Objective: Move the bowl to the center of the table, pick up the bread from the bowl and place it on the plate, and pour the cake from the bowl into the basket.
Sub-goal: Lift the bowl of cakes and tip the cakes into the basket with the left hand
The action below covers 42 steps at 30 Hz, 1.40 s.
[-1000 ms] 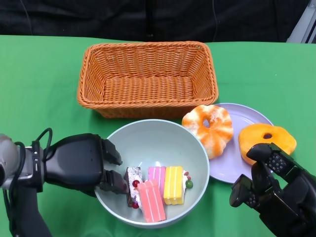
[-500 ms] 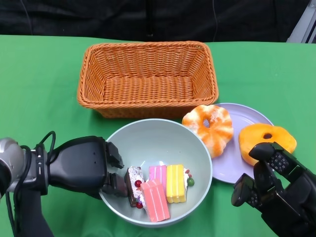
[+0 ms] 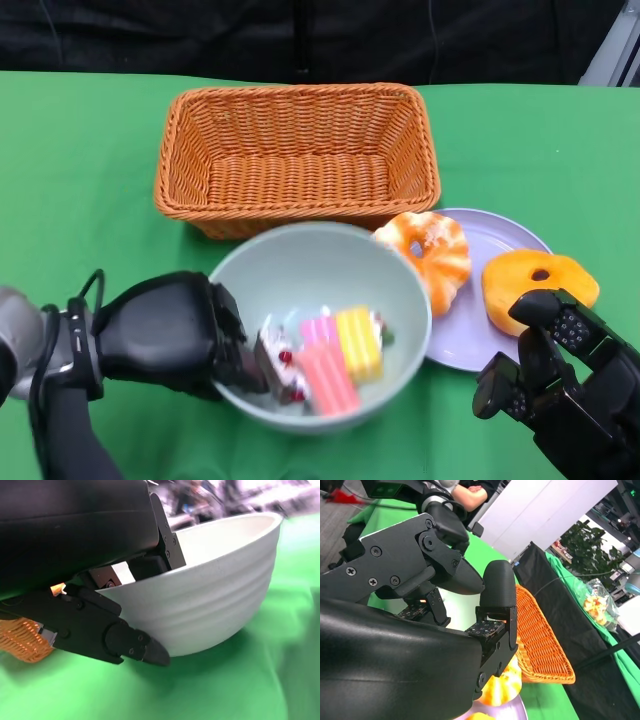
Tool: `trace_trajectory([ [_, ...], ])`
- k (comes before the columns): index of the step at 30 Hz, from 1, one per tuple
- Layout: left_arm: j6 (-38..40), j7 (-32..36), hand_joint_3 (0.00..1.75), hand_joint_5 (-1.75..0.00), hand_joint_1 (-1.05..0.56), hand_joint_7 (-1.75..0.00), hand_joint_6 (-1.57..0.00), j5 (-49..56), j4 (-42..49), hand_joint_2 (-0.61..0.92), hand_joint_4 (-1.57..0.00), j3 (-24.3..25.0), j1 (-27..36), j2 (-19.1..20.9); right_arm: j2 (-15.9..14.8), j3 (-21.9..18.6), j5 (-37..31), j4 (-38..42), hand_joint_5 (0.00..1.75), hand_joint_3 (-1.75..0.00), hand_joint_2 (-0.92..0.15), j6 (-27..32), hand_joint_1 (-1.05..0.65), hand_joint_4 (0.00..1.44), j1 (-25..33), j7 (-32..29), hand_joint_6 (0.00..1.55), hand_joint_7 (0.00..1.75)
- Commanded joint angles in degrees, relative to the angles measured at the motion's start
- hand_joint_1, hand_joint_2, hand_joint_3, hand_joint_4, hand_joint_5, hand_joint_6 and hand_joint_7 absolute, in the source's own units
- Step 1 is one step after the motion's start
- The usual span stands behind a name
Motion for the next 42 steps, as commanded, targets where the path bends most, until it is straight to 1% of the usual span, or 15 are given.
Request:
trace_trajectory([
  [1, -0.01, 0.01, 0.7, -1.63, -0.15, -1.57, -0.81, -2.79, -2.08, 0.6, -0.94, 3.22, 1.93, 1.81, -0.28, -0.63, 0.76, -0.44, 1.75, -1.11, -0.66, -0.04, -0.16, 0.78, 0.23, -0.5, 0.58, 1.7],
  [2, 0.06, -0.53, 0.84, -1.69, -0.15, -1.66, -0.77, -3.24, -2.73, 0.52, -0.92, 3.88, 2.48, 2.11, -0.22, -0.73, 0.98, -0.44, 1.75, -1.11, -0.66, 0.09, -0.16, 0.78, 0.19, -0.68, 0.58, 1.7],
  [4, -0.12, -1.42, 0.97, -1.73, -0.16, -1.73, -0.74, -3.81, -3.83, 0.47, -0.9, 5.04, 3.28, 2.66, -0.3, -0.93, 1.31, -0.27, 1.75, -1.11, -0.66, 0.1, -0.16, 0.78, 0.03, -0.66, 0.58, 1.7],
  [9, -0.49, -3.87, 0.98, -1.75, -0.21, -1.71, -0.75, -4.46, -6.65, 0.5, -0.88, 7.11, 4.44, 4.48, -0.48, -0.92, 1.41, 0.13, 1.75, -1.11, -0.66, -0.16, -0.16, 0.78, 0.09, -0.18, 0.56, 1.71],
  [14, -2.23, -5.09, 0.96, -1.75, -0.19, -1.7, -0.78, -6.2, -9.73, 0.45, -0.9, 10.52, 6.51, 6.68, -0.37, -0.58, 1.1, 0.47, 1.75, -1.1, -0.67, -0.13, -0.16, 0.78, -0.13, -0.18, 0.56, 1.72],
  [17, -3.73, -5.56, 1.08, -1.75, -0.16, -1.74, -0.79, -7.9, -12.3, 0.38, -0.94, 13.3, 8.4, 7.59, -0.95, -1.46, 1.69, 0.96, 1.75, -1.09, -0.67, -0.18, -0.16, 0.78, -0.07, 0.6, 0.57, 1.72],
  [19, -5.04, -5.64, 1.24, -1.75, -0.16, -1.75, -0.81, -9.85, -14.61, 0.3, -0.97, 15.87, 10.3, 8.22, -1.21, -1.88, 1.82, 1.06, 1.75, -1.09, -0.68, -0.12, -0.16, 0.78, 0.12, 0.82, 0.56, 1.72],
  [21, -6.61, -6.54, 1.34, -1.75, -0.16, -1.75, -0.82, -12.39, -17.47, 0.25, -1.0, 18.91, 12.4, 9.3, -1.24, -1.91, 1.58, 1.28, 1.75, -1.08, -0.68, -0.2, -0.16, 0.78, 0.07, 1.07, 0.56, 1.72],
  [23, -7.3, -7.73, 1.38, -1.75, -0.15, -1.75, -0.83, -13.61, -19.41, 0.2, -1.02, 21.2, 13.82, 9.88, -1.16, -1.83, 1.4, 1.42, 1.75, -1.08, -0.68, -0.25, -0.17, 0.78, -0.03, 1.19, 0.56, 1.72],
  [25, -8.35, -11.92, 1.38, -1.75, -0.16, -1.75, -0.83, -18.1, -22.57, 0.21, -1.02, 24.74, 16.14, 10.82, -1.02, -1.92, 1.68, 1.95, 1.75, -1.08, -0.68, -0.06, -0.17, 0.78, -0.41, 1.04, 0.56, 1.72],
  [27, -8.9, -16.61, 1.33, -1.75, -0.17, -1.75, -0.82, -23.51, -26.33, 0.29, -1.02, 28.64, 18.8, 11.23, -1.12, -2.04, 1.66, 2.58, 1.75, -1.07, -0.68, 0.12, -0.17, 0.78, -0.84, 1.03, 0.56, 1.73],
  [30, -9.17, -23.56, 1.39, -1.75, -0.12, -1.75, -0.83, -30.01, -30.93, 0.33, -1.02, 33.19, 21.5, 10.86, -1.23, -2.14, 1.53, 2.94, 1.75, -1.07, -0.68, 0.21, -0.16, 0.79, -1.02, 1.08, 0.56, 1.73],
  [32, -8.88, -28.0, 1.45, -1.75, -0.12, -1.75, -0.85, -33.32, -33.47, 0.3, -1.01, 35.81, 22.91, 10.38, -1.19, -2.17, 1.56, 2.99, 1.75, -1.07, -0.69, 0.2, -0.16, 0.79, -0.97, 1.14, 0.56, 1.73],
  [36, -4.91, -39.27, 1.58, -1.75, -0.05, -1.75, -0.87, -43.35, -39.29, 0.2, -1.02, 39.94, 24.04, 7.89, -1.6, -2.48, 1.21, 3.52, 1.75, -1.06, -0.68, 0.28, -0.16, 0.78, -1.13, 1.61, 0.55, 1.74],
  [42, 5.75, -51.18, 1.65, -1.75, 0.06, -1.75, -0.86, -52.7, -47.44, 0.18, -1.0, 45.34, 24.6, 0.85, -1.75, -2.67, 1.06, 3.9, 1.75, -1.06, -0.68, 0.2, -0.16, 0.78, -1.02, 2.22, 0.55, 1.75],
])
